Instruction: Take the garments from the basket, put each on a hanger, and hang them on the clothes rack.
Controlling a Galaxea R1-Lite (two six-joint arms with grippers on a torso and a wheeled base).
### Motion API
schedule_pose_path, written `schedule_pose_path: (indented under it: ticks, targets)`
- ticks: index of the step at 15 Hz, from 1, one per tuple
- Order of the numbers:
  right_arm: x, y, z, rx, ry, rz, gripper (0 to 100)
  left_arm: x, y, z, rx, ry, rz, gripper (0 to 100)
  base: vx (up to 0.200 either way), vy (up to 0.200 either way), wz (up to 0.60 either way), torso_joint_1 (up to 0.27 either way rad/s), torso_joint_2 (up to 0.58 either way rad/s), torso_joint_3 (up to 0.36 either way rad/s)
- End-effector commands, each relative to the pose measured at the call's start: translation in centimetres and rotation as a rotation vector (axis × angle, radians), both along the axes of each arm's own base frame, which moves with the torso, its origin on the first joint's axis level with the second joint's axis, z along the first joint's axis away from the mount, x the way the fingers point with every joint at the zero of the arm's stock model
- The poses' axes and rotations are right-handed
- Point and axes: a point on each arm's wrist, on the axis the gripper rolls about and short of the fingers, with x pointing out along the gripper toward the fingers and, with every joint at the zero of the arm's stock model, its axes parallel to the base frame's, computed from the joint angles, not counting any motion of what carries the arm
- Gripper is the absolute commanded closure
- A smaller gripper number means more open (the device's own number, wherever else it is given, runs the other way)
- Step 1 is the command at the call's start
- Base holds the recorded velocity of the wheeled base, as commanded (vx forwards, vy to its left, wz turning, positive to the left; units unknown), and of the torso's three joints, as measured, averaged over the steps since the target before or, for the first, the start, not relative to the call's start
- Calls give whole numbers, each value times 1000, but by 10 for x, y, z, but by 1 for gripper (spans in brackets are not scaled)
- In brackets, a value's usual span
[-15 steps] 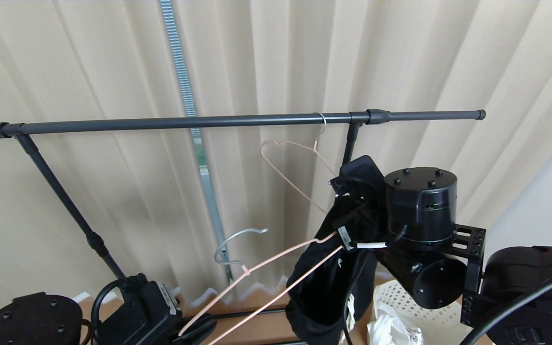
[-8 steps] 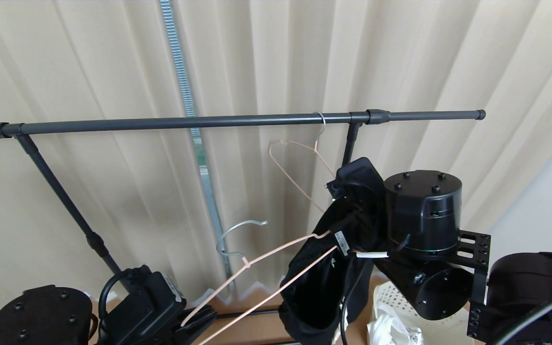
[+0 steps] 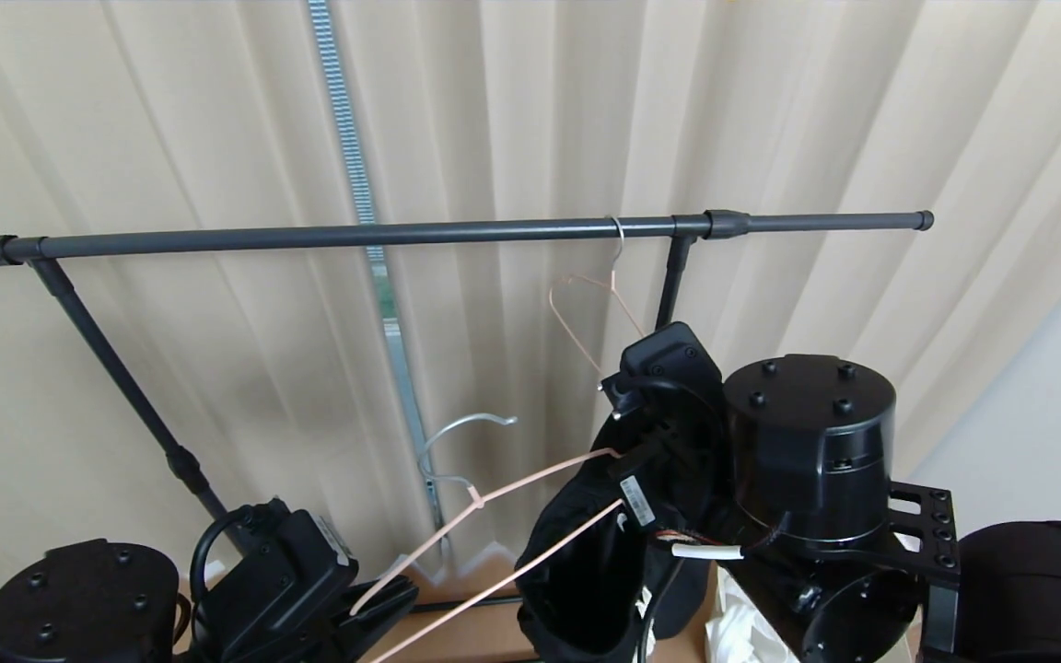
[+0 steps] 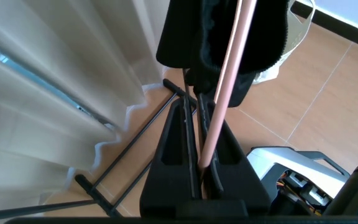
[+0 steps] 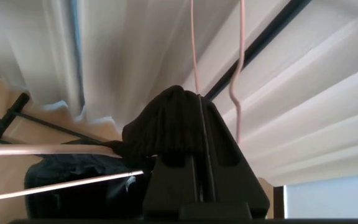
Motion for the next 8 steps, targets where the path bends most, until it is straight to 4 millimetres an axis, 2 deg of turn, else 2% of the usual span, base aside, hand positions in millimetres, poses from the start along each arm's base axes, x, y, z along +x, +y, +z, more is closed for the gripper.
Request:
schedule_pose_path:
  ticks: [1,8]
  targets:
    - [-8,6,0,6,-1,30,100,0,0,-1,2,3,1,100,0,0,0,0,0,0]
    - [-24,13,13,69,-20,76,100,0,0,-2,5,7,1,100,0,0,0,0,0,0]
